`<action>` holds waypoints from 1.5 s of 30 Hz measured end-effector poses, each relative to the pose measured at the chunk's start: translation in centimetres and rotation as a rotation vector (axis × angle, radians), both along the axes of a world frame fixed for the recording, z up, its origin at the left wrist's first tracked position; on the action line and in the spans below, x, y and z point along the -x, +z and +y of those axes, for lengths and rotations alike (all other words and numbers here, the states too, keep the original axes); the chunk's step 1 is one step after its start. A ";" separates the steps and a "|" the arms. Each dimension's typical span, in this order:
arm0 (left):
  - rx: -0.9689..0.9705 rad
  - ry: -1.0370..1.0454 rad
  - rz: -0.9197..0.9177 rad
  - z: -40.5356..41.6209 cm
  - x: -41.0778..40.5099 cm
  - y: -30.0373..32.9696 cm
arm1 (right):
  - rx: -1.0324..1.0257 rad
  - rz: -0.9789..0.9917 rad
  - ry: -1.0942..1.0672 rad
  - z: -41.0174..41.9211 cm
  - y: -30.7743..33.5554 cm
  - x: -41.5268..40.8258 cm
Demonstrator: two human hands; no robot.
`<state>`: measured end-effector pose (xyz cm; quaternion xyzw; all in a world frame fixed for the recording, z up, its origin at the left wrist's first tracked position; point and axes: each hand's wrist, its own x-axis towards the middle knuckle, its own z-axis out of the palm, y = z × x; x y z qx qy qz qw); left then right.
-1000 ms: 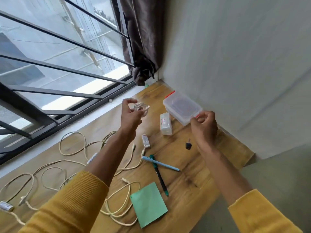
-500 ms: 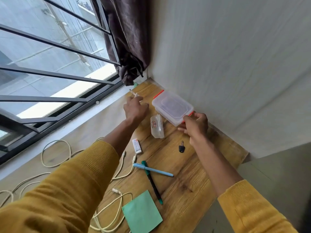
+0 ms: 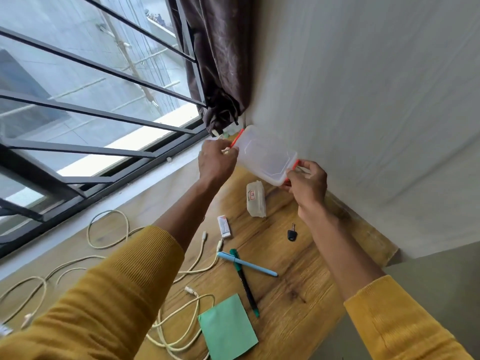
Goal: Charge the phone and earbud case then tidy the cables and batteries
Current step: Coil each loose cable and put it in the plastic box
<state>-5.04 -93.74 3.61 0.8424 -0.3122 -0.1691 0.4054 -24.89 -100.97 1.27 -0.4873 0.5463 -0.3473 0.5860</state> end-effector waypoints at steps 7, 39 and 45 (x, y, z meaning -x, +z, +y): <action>0.150 0.295 -0.130 10.7 -0.3 3.2 | 0.137 -0.048 0.220 4.7 1.9 -3.1; -0.159 1.005 -0.235 53.4 11.9 -5.2 | 0.207 0.249 1.170 37.0 -1.8 -5.6; -0.204 0.975 -0.192 54.6 11.0 -5.9 | 0.121 0.235 1.112 37.7 -1.9 -6.0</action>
